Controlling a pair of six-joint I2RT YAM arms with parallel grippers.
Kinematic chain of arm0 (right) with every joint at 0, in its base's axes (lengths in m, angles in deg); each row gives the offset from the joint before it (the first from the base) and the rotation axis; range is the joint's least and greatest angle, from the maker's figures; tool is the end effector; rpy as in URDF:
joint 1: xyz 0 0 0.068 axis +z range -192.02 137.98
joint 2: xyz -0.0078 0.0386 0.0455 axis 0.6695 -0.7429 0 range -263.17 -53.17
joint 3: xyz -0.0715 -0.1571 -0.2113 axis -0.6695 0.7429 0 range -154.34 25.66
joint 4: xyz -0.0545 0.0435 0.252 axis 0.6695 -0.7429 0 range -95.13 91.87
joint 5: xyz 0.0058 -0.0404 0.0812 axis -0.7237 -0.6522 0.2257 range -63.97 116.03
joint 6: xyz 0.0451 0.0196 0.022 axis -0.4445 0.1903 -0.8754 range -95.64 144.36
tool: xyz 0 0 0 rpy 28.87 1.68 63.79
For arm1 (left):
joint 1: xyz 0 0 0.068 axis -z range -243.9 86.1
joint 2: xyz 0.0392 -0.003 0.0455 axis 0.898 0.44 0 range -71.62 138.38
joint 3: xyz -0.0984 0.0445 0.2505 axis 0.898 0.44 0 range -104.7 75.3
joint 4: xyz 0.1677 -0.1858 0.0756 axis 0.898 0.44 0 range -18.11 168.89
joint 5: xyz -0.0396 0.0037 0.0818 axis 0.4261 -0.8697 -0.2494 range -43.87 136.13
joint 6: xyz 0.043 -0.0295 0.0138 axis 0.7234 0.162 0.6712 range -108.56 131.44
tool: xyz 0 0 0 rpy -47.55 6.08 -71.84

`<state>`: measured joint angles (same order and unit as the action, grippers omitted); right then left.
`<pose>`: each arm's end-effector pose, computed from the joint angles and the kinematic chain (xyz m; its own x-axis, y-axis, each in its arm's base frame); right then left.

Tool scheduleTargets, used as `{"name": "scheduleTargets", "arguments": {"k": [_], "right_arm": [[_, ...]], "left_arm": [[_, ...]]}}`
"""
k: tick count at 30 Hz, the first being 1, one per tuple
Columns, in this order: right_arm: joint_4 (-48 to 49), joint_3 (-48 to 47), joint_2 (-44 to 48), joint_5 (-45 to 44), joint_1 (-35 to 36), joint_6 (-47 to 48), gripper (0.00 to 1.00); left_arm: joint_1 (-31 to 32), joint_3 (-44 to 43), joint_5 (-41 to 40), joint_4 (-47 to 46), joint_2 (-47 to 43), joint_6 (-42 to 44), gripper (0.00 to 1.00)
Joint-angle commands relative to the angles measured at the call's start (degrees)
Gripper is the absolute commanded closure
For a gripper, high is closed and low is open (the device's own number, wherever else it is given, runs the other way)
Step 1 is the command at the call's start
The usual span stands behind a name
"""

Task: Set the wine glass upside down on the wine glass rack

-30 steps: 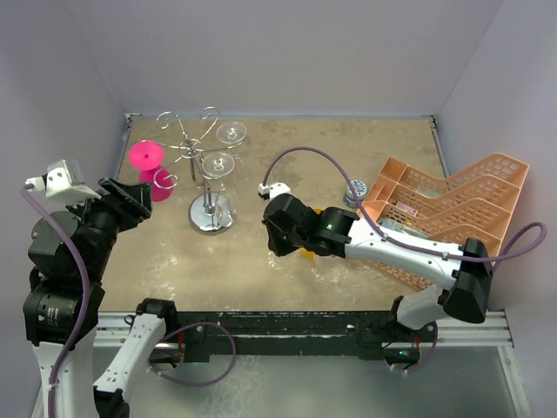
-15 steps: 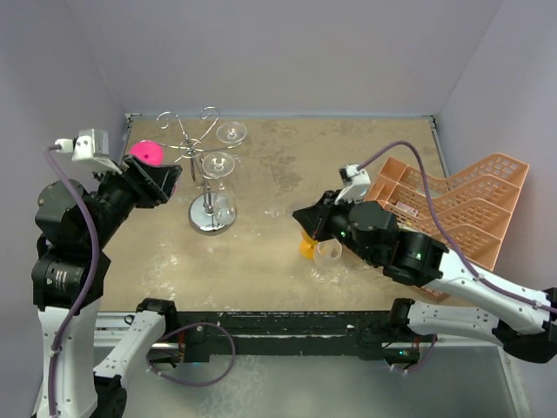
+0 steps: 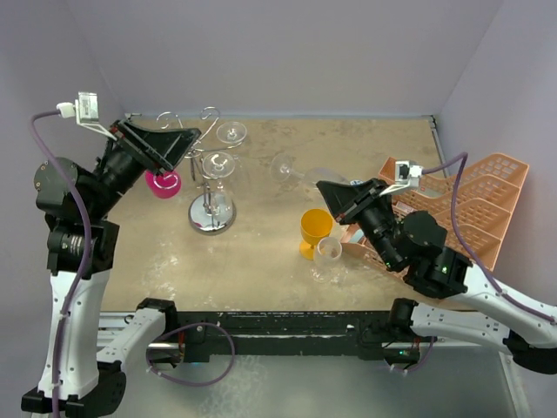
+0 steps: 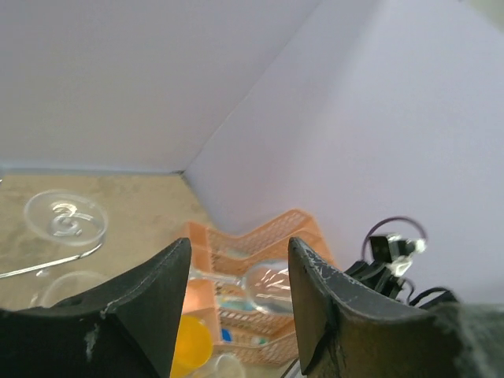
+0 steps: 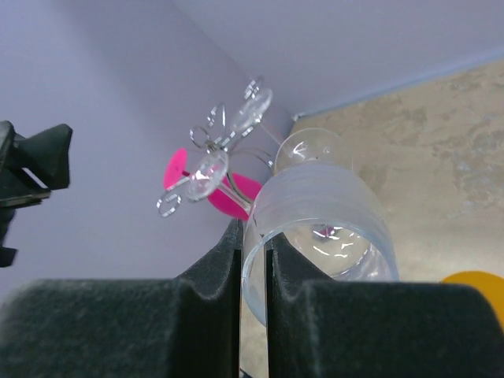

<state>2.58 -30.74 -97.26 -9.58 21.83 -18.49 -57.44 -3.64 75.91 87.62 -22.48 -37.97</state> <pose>0.0879 0.1320 0.4312 -0.2536 0.7382 -0.6251 -0.4192 0.4985 0.7588 0.1290 -0.0324 0.5124 -0.2806 -0.6316 -0.7228 0.5583 0.5051 -0.6581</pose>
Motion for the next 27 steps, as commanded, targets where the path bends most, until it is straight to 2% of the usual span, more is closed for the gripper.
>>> {"name": "scheduleTargets", "arguments": {"k": [1, 5, 12, 17, 27], "right_arm": [[14.0, 0.1, 2.2, -3.5, 0.1, 1.9, 1.00], [19.2, -0.1, 2.1, -4.1, 0.1, 1.9, 1.00], [30.3, 1.1, 1.0, -3.5, 0.1, 0.7, 1.00], [36.6, 0.6, -1.9, -2.4, 0.1, 0.1, 1.00], [46.1, -2.6, -7.5, 2.5, 0.1, -0.9, 1.00]], "left_arm": [[0.2, 1.4, 0.0, -15.5, 2.9, -12.8, 0.50], [1.7, 1.6, -3.3, -18.6, 6.8, -17.5, 0.50], [12.8, 3.7, -15.5, -20.1, 9.9, -22.6, 0.50], [18.1, 7.8, -23.2, -21.9, 8.1, -24.7, 0.49], [25.8, 8.4, -25.9, -25.2, 8.1, -25.2, 0.49]]}}
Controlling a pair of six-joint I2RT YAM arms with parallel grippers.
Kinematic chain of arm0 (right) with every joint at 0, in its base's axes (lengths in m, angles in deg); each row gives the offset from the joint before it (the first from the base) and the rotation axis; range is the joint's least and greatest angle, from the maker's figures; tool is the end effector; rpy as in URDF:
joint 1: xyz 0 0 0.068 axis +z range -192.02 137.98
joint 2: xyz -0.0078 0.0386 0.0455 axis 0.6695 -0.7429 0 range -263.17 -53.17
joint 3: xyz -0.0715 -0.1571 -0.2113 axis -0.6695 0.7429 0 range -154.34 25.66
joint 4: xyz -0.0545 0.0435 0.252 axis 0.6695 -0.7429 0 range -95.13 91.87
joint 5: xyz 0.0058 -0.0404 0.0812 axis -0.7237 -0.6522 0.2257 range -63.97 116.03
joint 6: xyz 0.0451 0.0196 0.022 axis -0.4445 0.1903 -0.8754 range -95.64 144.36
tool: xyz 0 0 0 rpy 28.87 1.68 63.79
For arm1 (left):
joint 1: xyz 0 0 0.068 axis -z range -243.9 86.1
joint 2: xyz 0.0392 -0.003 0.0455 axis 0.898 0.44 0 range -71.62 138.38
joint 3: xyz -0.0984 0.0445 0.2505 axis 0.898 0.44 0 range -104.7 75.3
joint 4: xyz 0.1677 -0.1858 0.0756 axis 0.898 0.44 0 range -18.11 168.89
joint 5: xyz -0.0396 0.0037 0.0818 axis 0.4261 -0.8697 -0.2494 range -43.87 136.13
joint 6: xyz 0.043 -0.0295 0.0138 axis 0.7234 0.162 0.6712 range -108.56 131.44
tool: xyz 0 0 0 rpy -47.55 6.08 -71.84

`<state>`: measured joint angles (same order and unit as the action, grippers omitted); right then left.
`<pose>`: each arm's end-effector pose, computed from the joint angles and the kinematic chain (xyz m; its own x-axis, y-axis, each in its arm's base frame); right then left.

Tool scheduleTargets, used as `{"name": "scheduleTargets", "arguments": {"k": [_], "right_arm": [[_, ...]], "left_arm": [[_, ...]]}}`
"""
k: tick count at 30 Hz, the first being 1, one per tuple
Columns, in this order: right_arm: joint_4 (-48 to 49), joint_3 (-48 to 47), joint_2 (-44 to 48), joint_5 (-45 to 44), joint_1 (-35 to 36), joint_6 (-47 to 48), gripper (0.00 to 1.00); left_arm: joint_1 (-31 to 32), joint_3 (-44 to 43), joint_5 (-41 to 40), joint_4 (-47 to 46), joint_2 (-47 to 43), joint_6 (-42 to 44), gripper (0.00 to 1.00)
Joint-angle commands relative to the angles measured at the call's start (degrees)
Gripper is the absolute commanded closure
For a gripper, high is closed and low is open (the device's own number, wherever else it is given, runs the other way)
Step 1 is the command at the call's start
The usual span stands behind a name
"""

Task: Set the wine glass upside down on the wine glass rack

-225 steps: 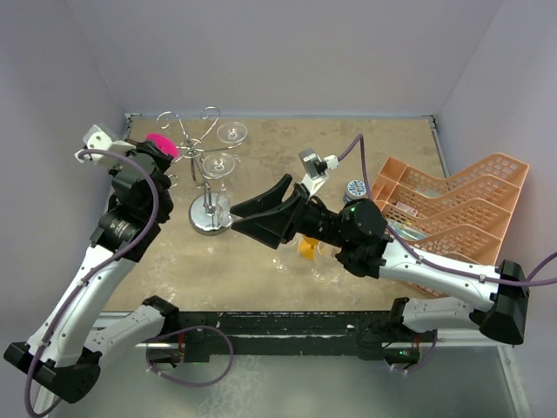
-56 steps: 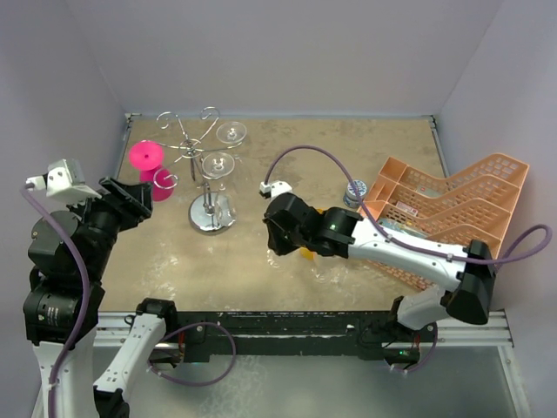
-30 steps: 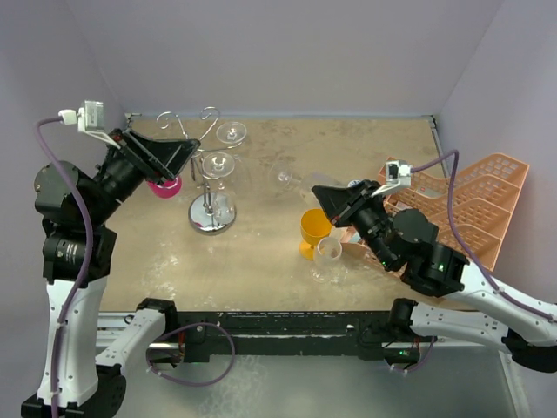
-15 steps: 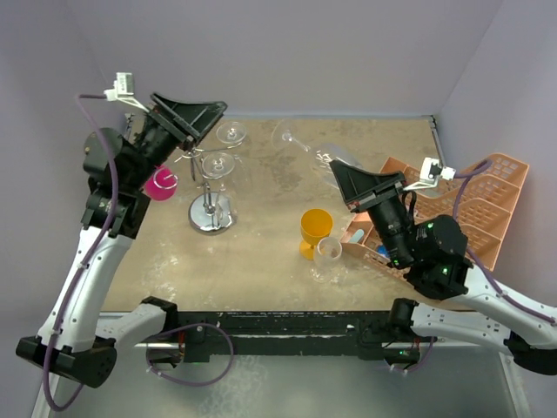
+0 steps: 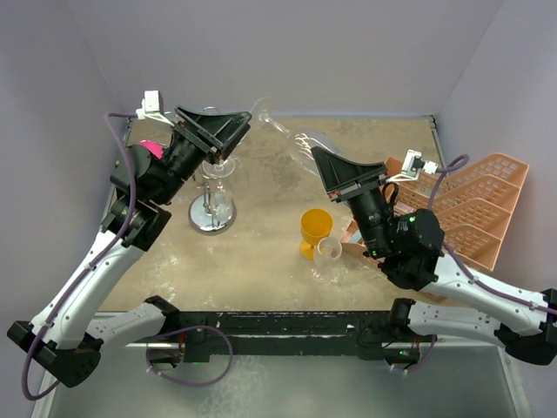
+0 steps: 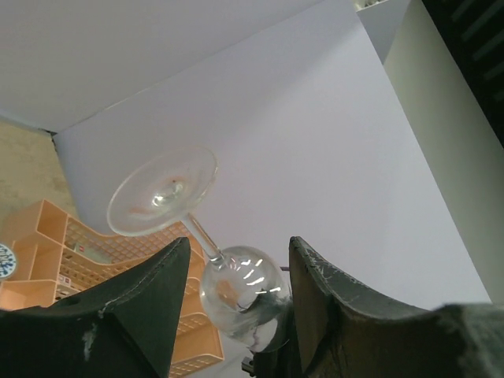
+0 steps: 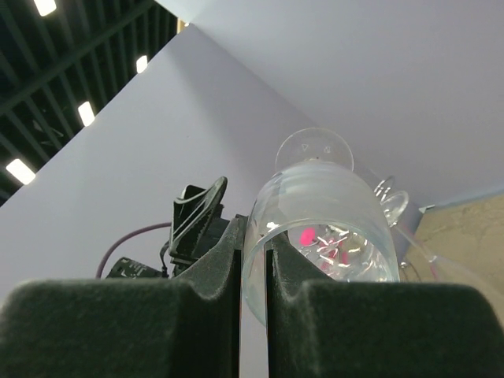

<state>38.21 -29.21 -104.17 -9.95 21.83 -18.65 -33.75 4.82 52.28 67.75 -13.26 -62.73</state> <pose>0.0950 0.1459 0.4614 -0.1527 0.9417 -0.2998 -0.5806 0.1600 0.7983 0.1826 -0.1105 0.4789 -0.5000 -0.8158 -0.2907 0.3933 0.0852 -0.9155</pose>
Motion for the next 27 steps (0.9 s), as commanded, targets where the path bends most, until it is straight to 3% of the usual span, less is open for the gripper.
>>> {"name": "scheduleTargets", "arguments": {"k": [1, 16, 27], "right_arm": [[11.1, -4.4, -1.2, 3.4, 0.1, -0.8, 1.00], [16.0, -4.6, -5.4, 10.0, 0.1, -3.5, 1.00], [15.8, -2.6, -6.9, 16.4, 0.1, -6.0, 1.00]], "left_arm": [[2.6, 0.0, -2.5, -5.4, -1.0, -0.4, 0.49], [7.3, -0.5, -6.0, -9.0, 1.7, -0.1, 0.51], [7.5, 3.1, -11.0, -17.5, -1.2, 0.4, 0.81]]}}
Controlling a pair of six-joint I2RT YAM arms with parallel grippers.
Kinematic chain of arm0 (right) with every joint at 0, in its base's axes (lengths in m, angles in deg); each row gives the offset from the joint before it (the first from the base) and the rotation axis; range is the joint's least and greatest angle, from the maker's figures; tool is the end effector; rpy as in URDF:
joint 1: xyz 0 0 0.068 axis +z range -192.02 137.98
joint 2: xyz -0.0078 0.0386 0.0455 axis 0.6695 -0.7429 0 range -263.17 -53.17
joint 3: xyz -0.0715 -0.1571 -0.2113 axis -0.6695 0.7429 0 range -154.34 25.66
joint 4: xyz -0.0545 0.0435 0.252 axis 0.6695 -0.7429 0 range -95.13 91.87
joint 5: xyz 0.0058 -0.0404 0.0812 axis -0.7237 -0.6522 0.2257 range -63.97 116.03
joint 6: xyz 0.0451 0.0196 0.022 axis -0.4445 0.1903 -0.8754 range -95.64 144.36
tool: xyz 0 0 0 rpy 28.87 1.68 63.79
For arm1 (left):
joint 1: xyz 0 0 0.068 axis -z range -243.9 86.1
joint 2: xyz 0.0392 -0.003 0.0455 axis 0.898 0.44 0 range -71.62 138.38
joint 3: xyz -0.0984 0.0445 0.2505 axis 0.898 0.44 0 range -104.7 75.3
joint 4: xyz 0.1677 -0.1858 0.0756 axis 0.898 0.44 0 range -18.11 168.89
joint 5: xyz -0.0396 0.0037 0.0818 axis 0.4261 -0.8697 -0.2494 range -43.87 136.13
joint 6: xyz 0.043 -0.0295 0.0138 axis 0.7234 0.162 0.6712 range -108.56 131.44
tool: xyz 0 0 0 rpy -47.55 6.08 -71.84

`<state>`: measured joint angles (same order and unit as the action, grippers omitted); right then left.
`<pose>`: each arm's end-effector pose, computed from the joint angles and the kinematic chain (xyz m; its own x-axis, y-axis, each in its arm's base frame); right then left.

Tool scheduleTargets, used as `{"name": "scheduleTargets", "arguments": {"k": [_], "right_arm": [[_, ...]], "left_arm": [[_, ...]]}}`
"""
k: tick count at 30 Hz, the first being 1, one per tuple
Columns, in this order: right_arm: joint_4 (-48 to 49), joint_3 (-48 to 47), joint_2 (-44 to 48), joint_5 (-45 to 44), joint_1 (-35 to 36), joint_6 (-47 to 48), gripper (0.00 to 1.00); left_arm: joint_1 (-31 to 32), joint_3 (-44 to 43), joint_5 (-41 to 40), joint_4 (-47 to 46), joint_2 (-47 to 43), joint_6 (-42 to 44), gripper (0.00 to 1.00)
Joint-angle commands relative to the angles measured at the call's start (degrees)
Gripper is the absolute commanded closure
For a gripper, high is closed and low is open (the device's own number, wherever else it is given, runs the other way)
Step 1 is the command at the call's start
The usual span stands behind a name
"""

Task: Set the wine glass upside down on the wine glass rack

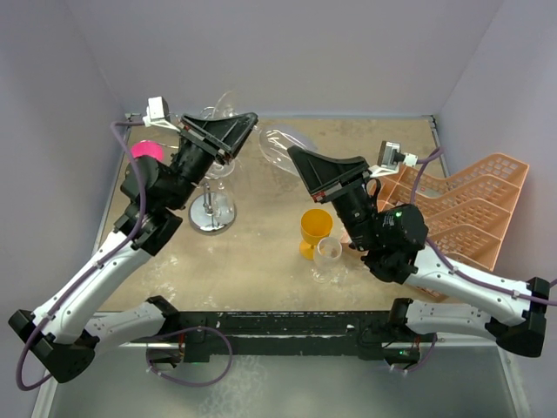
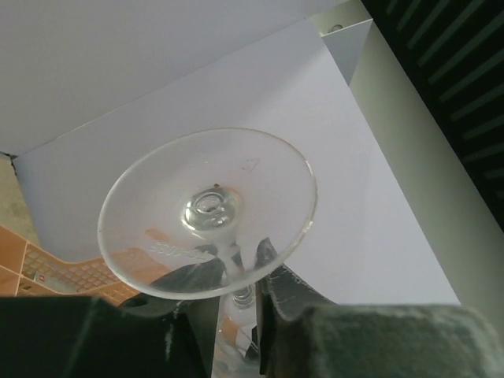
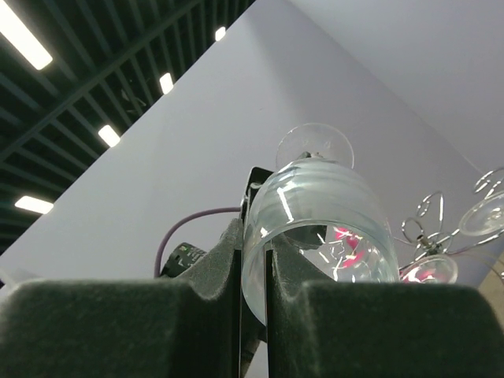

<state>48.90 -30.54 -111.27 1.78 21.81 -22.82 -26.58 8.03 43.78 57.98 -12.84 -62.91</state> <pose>0.1025 0.1753 0.4649 -0.2941 0.9180 -0.2661 -0.6985 -0.0164 0.7154 0.1742 -0.1310 0.4765 -0.4725 -0.8496 -0.2344 0.4470 -0.0018 -0.8946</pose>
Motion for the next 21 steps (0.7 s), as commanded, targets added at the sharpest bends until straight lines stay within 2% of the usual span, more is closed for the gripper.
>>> {"name": "scheduleTargets", "arguments": {"k": [1, 4, 8, 10, 13, 15, 17, 21], "right_arm": [[5.2, -1.1, 0.1, 5.2, 0.1, -2.0, 1.00], [5.3, -0.7, -0.2, 6.7, 0.1, -2.3, 1.00], [4.6, -0.7, 0.0, 7.7, 0.1, -2.4, 0.99], [3.5, -0.8, 0.4, 7.6, 0.1, -2.4, 0.87], [0.0, -1.2, 1.4, 6.8, 0.1, -3.1, 0.59], [-2.9, -1.2, 2.5, 6.4, 0.1, -3.2, 0.48], [-6.9, -1.1, 3.5, 5.8, 0.1, -3.6, 0.42], [-14.4, 0.1, 5.8, 4.7, 0.1, -4.7, 0.38]], "left_arm": [[0.3, 0.1, -2.6, -8.2, -1.7, 0.7, 0.84], [0.3, 0.6, -2.7, -9.8, -2.1, 1.4, 0.98], [0.3, 1.7, -3.7, -11.4, -3.2, 3.1, 1.00], [0.3, 1.6, -4.0, -10.9, -3.6, 4.6, 1.00], [0.2, 0.8, -4.8, -9.1, -4.4, 7.5, 1.00], [0.3, 0.0, -6.1, -7.0, -5.1, 9.7, 1.00], [0.3, -0.7, -7.4, -4.9, -5.9, 12.2, 1.00], [0.3, -2.5, -9.0, -0.8, -7.4, 17.2, 1.00]]}}
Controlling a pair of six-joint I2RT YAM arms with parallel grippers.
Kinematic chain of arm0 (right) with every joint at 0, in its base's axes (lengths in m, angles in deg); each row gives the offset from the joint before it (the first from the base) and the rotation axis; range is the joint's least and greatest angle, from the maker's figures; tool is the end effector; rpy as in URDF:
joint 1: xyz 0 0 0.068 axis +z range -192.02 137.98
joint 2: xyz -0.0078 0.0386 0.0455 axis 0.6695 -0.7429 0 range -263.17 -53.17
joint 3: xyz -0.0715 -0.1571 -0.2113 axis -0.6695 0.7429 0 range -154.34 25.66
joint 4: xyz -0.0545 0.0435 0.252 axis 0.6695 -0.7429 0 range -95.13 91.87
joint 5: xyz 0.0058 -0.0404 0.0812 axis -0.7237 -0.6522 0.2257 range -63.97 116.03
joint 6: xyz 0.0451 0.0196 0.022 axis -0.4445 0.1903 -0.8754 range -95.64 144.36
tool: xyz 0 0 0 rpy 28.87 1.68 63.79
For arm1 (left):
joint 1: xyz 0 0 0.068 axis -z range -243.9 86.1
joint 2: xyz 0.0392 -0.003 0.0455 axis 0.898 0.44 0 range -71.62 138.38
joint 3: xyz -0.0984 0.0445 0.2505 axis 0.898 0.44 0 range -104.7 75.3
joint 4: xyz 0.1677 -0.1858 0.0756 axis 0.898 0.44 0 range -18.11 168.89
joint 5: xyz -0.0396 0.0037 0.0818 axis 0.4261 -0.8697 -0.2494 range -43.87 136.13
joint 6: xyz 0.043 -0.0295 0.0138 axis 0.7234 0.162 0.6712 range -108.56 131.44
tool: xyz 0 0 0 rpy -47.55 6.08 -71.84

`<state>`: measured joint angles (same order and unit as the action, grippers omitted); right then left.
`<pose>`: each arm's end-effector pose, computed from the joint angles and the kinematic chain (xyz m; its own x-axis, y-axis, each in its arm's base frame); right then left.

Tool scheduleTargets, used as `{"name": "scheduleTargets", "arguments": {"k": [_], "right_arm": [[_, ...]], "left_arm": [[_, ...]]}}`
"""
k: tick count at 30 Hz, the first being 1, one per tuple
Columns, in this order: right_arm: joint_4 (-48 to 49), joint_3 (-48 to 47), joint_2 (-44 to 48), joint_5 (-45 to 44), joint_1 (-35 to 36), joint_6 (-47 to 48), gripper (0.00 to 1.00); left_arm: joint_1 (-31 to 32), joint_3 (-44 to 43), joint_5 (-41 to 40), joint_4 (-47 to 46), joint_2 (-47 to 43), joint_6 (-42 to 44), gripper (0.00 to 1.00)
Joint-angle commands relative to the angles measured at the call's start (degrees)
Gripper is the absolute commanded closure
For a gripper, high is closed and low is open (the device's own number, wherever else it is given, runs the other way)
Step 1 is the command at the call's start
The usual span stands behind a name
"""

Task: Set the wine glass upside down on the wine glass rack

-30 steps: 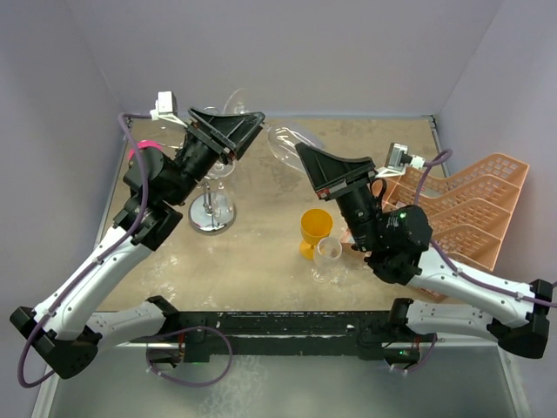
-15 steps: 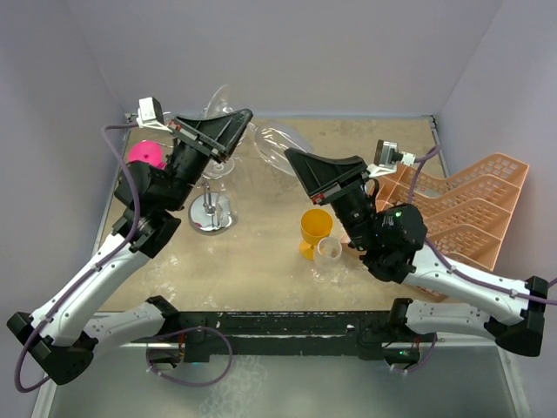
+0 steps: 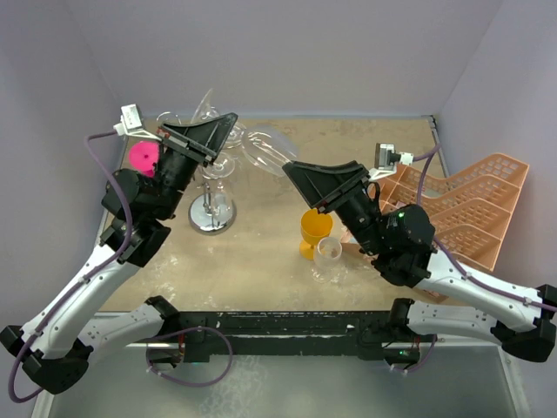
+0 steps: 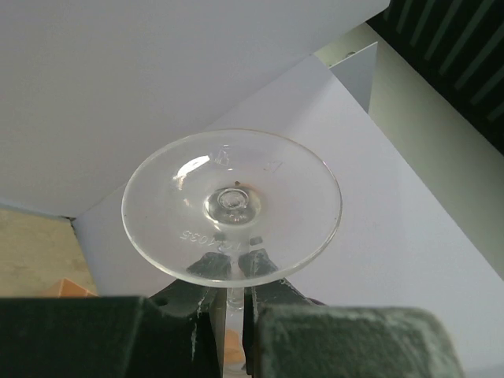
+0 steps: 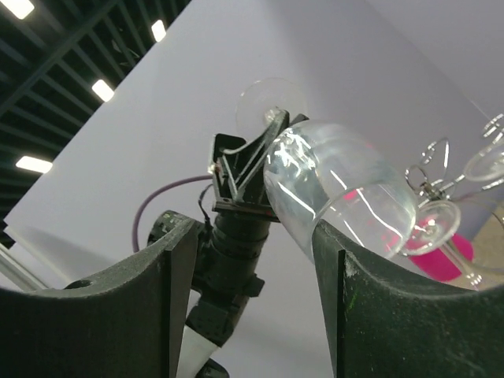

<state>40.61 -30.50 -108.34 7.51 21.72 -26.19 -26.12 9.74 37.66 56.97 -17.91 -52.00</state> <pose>0.0969 0.1708 0.4633 -0.3936 0.8573 -0.3320 -0.6900 -0.0368 0.7229 0.1523 -0.1115 0.4844 -0.2899 -0.8947 -0.3399 0.5428 0.1389 -0.8283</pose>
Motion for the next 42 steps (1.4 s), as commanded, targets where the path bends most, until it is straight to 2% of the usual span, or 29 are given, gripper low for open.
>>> {"name": "scheduleTargets", "arguments": {"k": [1, 7, 10, 15, 20, 26, 30, 35, 42], "right_arm": [[-7.6, 0.6, 3.5, -1.6, 0.2, -1.6, 0.38], [-16.8, 0.9, 7.4, -5.7, 0.2, -2.4, 0.38], [-18.8, -0.5, 8.5, -5.0, 0.2, -1.4, 0.39], [-22.0, -4.2, 7.7, -3.0, 0.2, 1.4, 0.39], [-23.5, -8.5, 4.6, 2.8, 0.2, 1.7, 0.40], [-33.7, -19.1, -3.4, 9.5, 0.2, -2.1, 0.41], [-34.1, -20.4, -3.0, 8.7, 0.2, -6.5, 0.43], [-38.8, -22.7, -2.9, 7.3, 0.1, -10.9, 0.46], [-38.0, -23.3, -4.6, 11.6, 0.1, -12.5, 0.46]], "left_arm": [[-0.2, -4.9, -2.9, 1.4, -2.5, 7.6, 1.00], [-0.2, -9.7, 1.2, 10.9, -2.9, 18.9, 1.00], [-0.2, -13.4, 5.2, 18.6, -2.2, 26.9, 1.00], [-0.2, -15.0, 13.2, 24.1, -2.2, 36.8, 1.00], [-0.2, -13.9, 18.6, 29.6, -3.1, 45.2, 1.00], [-0.2, -10.5, 24.9, 32.9, -5.6, 55.3, 1.00], [-0.2, -8.6, 31.6, 32.5, -7.5, 57.8, 1.00], [-0.2, -6.0, 33.6, 29.2, -9.6, 59.3, 1.00], [-0.2, -5.3, 36.8, 27.0, -9.5, 62.2, 1.00]]}}
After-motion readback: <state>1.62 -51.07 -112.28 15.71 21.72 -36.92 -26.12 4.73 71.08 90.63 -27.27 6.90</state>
